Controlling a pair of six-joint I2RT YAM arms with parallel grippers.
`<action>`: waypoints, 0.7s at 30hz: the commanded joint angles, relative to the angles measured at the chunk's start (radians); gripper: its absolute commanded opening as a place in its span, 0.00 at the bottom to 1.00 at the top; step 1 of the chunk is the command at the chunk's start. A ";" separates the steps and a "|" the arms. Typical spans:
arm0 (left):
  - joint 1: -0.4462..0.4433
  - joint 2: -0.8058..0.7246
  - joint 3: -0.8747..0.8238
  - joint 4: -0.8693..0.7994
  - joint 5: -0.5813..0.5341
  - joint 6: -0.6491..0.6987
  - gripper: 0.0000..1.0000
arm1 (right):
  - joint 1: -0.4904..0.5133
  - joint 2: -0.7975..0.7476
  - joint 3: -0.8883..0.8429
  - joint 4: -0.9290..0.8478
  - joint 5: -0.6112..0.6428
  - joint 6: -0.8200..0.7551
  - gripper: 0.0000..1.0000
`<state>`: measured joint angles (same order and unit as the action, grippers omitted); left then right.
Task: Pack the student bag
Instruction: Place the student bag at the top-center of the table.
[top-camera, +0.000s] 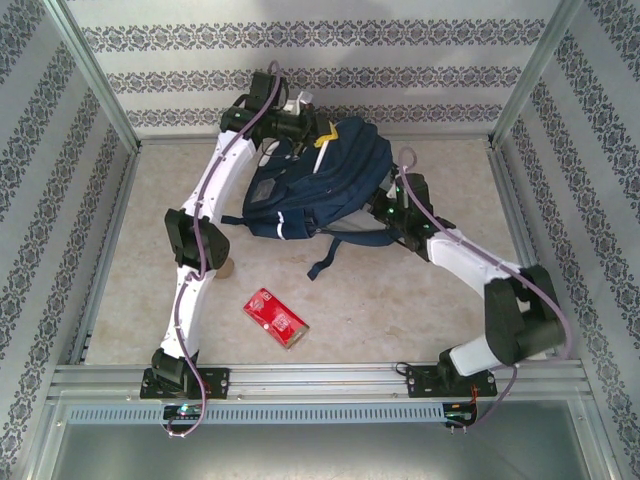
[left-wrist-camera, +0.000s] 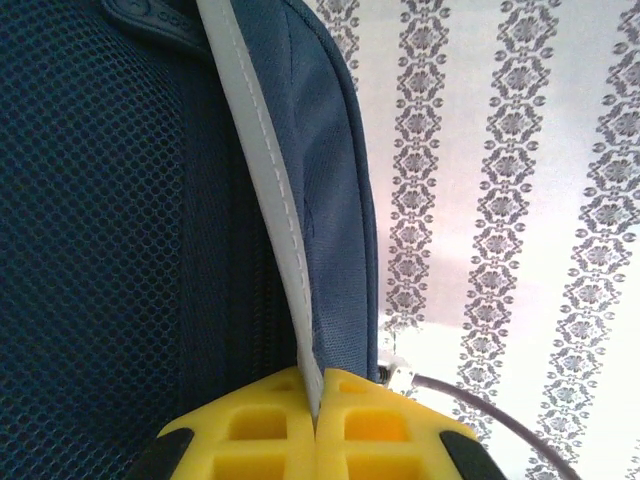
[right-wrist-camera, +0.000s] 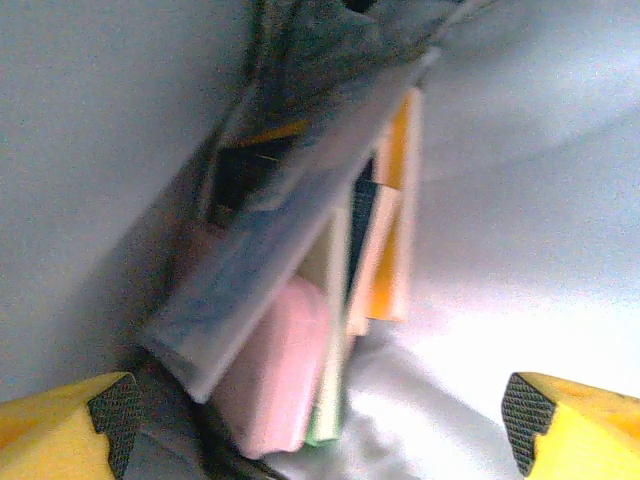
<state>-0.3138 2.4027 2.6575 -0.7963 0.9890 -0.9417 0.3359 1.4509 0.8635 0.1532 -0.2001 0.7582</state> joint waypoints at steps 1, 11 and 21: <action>0.000 -0.003 0.050 0.083 -0.024 0.033 0.00 | 0.003 -0.172 -0.083 -0.155 0.137 -0.102 0.90; -0.062 0.024 0.071 -0.031 -0.111 0.119 0.21 | 0.047 -0.662 -0.286 -0.266 0.235 -0.149 0.89; -0.106 -0.609 -0.724 0.140 -0.366 0.276 0.51 | 0.218 -0.726 -0.262 -0.368 0.011 -0.227 0.82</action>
<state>-0.4122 1.9705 2.0705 -0.7582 0.6998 -0.7307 0.4946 0.7116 0.5972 -0.1734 -0.0971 0.5770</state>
